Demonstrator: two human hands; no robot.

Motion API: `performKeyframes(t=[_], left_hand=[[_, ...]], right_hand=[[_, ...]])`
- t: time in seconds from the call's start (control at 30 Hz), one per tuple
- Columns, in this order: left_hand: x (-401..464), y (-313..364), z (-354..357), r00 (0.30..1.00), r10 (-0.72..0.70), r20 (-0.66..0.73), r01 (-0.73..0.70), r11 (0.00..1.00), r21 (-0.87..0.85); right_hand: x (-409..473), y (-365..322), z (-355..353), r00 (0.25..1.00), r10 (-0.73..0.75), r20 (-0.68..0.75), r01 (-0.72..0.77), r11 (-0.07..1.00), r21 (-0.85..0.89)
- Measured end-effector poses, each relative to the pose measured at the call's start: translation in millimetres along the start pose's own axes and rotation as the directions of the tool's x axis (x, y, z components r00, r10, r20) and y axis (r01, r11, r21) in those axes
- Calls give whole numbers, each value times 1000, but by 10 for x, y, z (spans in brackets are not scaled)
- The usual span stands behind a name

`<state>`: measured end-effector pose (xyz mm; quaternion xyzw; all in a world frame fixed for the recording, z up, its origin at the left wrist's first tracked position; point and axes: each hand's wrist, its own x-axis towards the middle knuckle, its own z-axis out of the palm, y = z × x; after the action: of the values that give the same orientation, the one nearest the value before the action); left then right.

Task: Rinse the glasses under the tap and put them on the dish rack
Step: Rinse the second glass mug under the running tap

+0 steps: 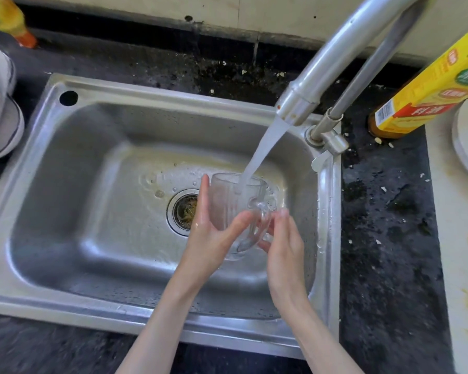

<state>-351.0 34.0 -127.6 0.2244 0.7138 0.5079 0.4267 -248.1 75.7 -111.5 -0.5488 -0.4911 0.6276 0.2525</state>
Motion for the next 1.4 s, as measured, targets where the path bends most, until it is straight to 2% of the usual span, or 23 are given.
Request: performKeyframes(t=[0.13,0.3,0.43,0.5,0.53,0.57,0.6,0.63,0.7,0.73,0.8,0.87,0.93,0.97,1.0,1.03,1.1,1.13,1.17,1.23,1.3,1.4], left_hand=[[-25,41,-21,1000,23,6,-23,1000,-2],[-29,29,-71,991,126,51,-128,991,31],[14,-60,-197,986,121,114,-120,993,-16],[44,-37,-295,979,134,155,-143,988,49],[71,-4,-346,970,171,174,-197,969,149],[104,38,-387,949,246,197,-295,914,280],[137,70,-418,911,342,231,-410,813,413],[165,99,-434,857,438,273,-514,684,518],[184,150,-410,739,568,362,-645,440,625],[181,167,-374,696,590,409,-681,360,638],[173,237,-302,647,577,498,-728,273,629],[168,354,-231,705,413,577,-696,247,674],[206,377,-213,797,199,570,-604,271,749],[217,361,-222,824,142,548,-562,328,760],[215,341,-228,849,120,514,-508,448,736],[199,324,-224,876,119,467,-435,610,662],[173,304,-228,924,50,379,-207,899,386],[166,303,-225,938,-8,348,-72,974,217],[161,302,-226,944,-58,326,32,996,83],[182,334,-213,946,-86,311,84,996,21],[212,368,-187,934,-51,353,11,993,115],[224,414,-152,913,-28,407,-113,941,319]], right_hand=[[-29,-28,-7,995,-100,29,102,994,-51],[-21,-19,1,996,-53,73,55,998,-32],[-6,27,16,994,-84,74,86,996,-18],[39,37,-29,989,-122,88,126,991,-43],[68,34,-61,984,-144,104,150,987,-57],[98,26,-96,979,-166,120,175,982,-69],[131,13,-125,972,-190,138,202,976,-80],[166,0,-151,964,-216,153,231,969,-92],[228,-41,-184,949,-264,173,286,951,-114],[254,-62,-192,942,-284,178,307,945,-116],[292,-97,-201,922,-330,204,354,930,-95],[314,-112,-192,889,-378,257,417,902,-114],[334,-108,-169,871,-383,306,448,877,-177],[348,-116,-156,872,-375,313,444,876,-187],[379,-124,-148,875,-370,313,436,883,-174],[419,-136,-146,882,-368,295,421,896,-142],[502,-163,-152,933,-303,196,321,944,-71],[557,-148,-163,966,-210,149,218,975,-42],[604,-130,-170,988,-76,136,78,997,-11],[664,-61,-146,949,184,257,-222,967,127],[669,9,-94,858,313,406,-450,840,304],[697,85,-5,823,356,443,-551,690,469]])
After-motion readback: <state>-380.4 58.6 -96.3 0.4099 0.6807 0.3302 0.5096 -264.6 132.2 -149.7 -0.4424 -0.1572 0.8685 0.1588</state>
